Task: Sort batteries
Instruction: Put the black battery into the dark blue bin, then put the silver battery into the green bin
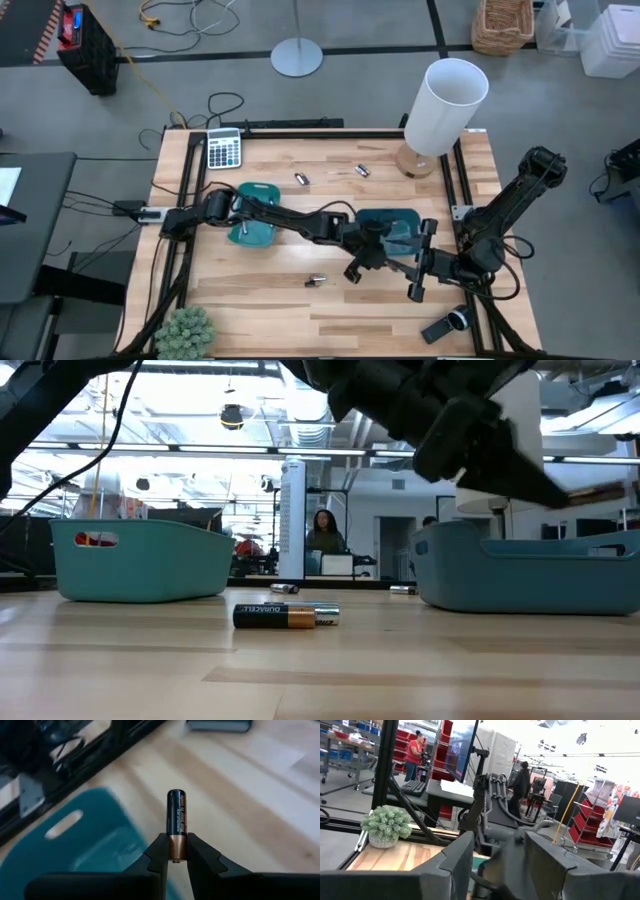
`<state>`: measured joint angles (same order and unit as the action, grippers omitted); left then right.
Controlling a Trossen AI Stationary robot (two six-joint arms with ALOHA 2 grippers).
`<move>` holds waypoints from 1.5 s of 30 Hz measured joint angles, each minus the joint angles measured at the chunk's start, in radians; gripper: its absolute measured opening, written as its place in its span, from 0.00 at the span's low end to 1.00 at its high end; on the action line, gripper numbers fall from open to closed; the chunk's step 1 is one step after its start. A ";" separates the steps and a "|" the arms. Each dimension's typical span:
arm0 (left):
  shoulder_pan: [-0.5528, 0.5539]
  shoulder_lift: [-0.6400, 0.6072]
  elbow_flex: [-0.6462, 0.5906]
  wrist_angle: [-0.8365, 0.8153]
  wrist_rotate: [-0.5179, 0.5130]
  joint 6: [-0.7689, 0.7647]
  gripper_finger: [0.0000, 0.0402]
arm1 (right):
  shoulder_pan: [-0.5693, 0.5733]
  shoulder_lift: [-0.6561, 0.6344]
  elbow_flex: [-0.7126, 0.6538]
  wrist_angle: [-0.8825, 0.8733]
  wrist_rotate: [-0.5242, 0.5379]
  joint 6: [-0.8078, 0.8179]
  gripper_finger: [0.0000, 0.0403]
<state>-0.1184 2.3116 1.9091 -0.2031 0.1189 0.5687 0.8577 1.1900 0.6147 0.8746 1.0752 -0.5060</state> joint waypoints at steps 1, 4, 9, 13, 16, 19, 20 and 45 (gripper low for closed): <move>0.006 -0.003 0.000 -0.005 -0.014 -0.002 0.11 | 0.000 0.000 0.000 0.000 0.000 0.000 0.47; 0.021 -0.015 0.000 -0.020 -0.081 -0.015 0.11 | 0.000 0.000 0.000 0.000 0.000 0.000 0.47; 0.051 -0.020 0.000 -0.046 -0.172 -0.059 0.11 | 0.000 0.000 0.000 -0.003 0.000 0.000 0.47; 0.072 -0.018 0.000 -0.060 -0.177 -0.106 0.14 | 0.000 0.000 0.000 -0.005 0.000 0.000 0.47; 0.077 -0.018 0.000 -0.068 -0.180 -0.123 0.19 | 0.000 0.000 0.000 -0.005 0.000 0.000 0.47; 0.077 -0.025 0.000 -0.086 -0.180 -0.125 0.26 | 0.000 0.000 0.000 -0.006 0.000 0.000 0.47; 0.076 -0.028 0.000 -0.095 -0.180 -0.125 0.27 | -0.001 0.000 0.000 -0.006 0.000 0.000 0.47; 0.128 -0.638 -0.548 -0.124 -0.293 -0.318 0.12 | 0.024 0.001 0.000 -0.065 0.008 0.070 0.47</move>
<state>0.0099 1.6734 1.3609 -0.3272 -0.1737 0.2511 0.8814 1.1908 0.6147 0.8093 1.0834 -0.4358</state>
